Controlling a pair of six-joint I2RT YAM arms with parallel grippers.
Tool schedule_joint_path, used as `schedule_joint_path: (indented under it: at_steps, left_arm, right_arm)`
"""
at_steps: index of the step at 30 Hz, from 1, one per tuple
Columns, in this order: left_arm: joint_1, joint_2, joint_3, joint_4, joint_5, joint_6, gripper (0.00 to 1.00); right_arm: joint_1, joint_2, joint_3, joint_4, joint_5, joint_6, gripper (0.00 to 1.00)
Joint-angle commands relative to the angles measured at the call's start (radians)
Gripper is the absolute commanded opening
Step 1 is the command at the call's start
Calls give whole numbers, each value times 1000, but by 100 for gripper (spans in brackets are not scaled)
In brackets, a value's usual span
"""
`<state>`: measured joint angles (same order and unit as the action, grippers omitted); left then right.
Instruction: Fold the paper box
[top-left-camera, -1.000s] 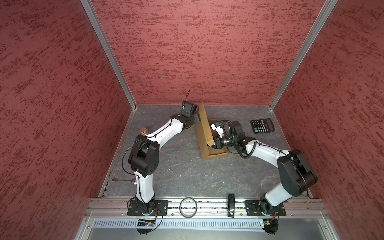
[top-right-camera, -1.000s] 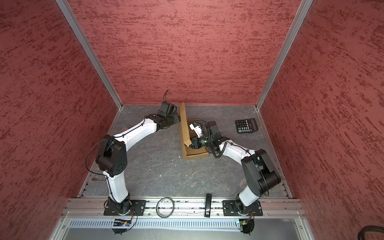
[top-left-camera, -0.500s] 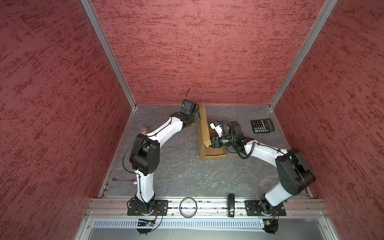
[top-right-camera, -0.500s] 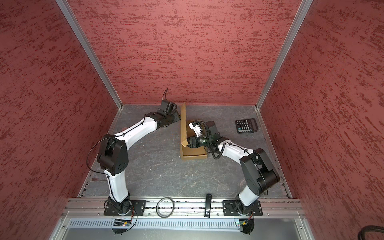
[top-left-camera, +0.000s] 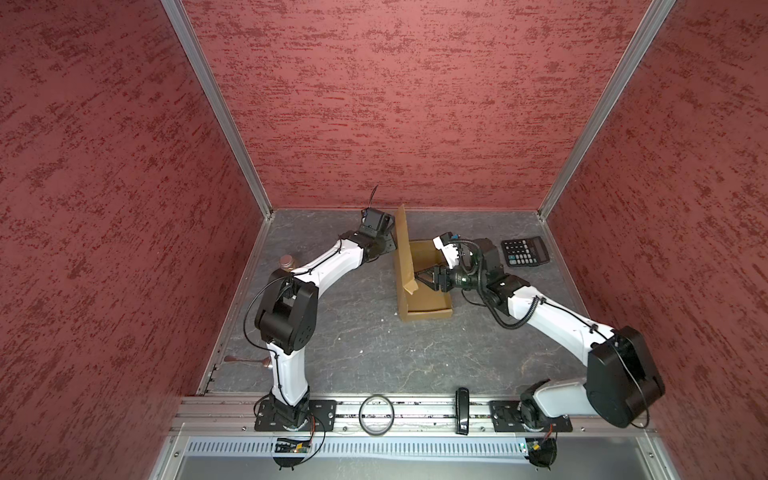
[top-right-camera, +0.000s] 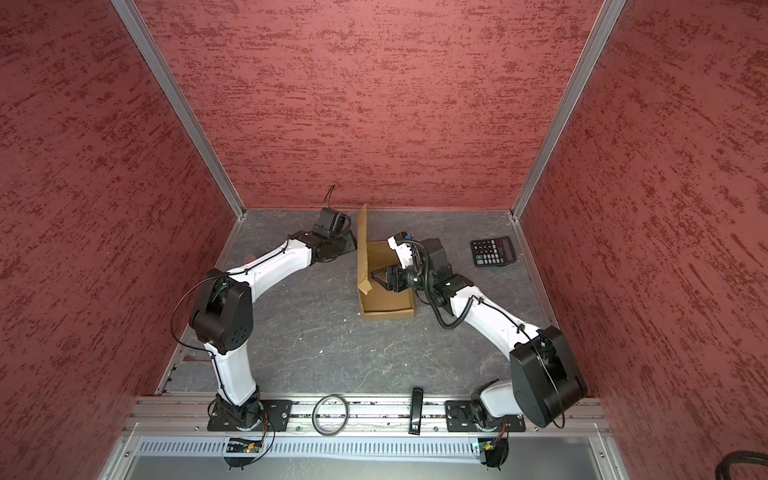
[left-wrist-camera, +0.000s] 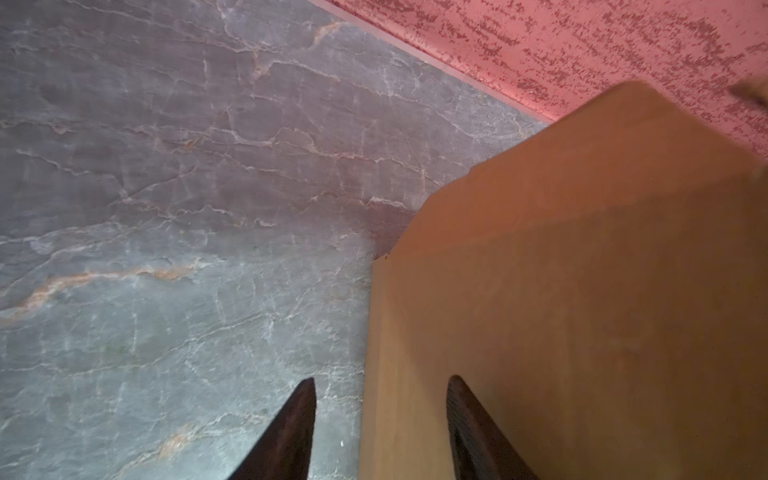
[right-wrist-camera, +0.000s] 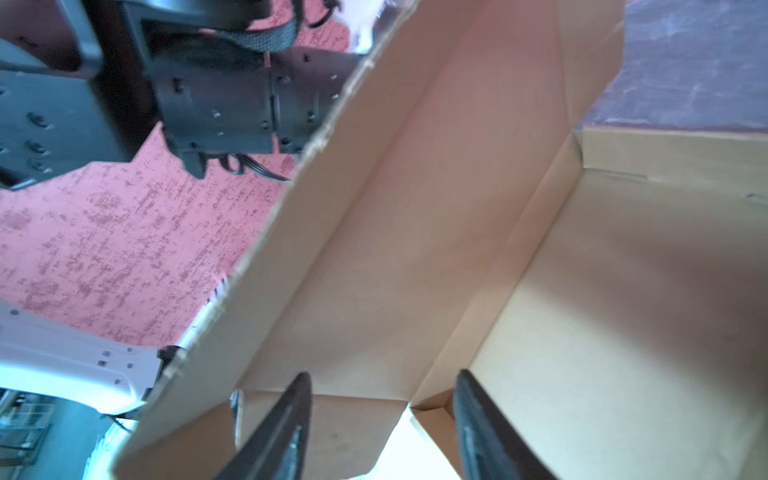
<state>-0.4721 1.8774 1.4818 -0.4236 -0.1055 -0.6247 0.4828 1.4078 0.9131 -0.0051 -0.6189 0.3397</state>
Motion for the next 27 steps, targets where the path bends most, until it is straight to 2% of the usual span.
schedule_joint_path:
  at_steps: [1, 3, 8, 21, 27]
  left_arm:
    - [-9, -75, -36, 29, 7, -16, 52]
    - [-16, -97, -56, 33, 7, -20, 52]
    - [-23, -110, -64, 34, 3, -23, 52]
    - [-6, -32, 14, 49, 35, -15, 52]
    - [0, 37, 95, 47, 66, -9, 52]
  right_arm:
    - [6, 17, -3, -47, 9, -32, 44]
    - [7, 36, -8, -37, -19, -39, 37]
    - [16, 87, -29, 20, -73, -25, 31]
    - [120, 174, -62, 199, -88, 71, 29]
    - [150, 217, -53, 283, -81, 119, 29]
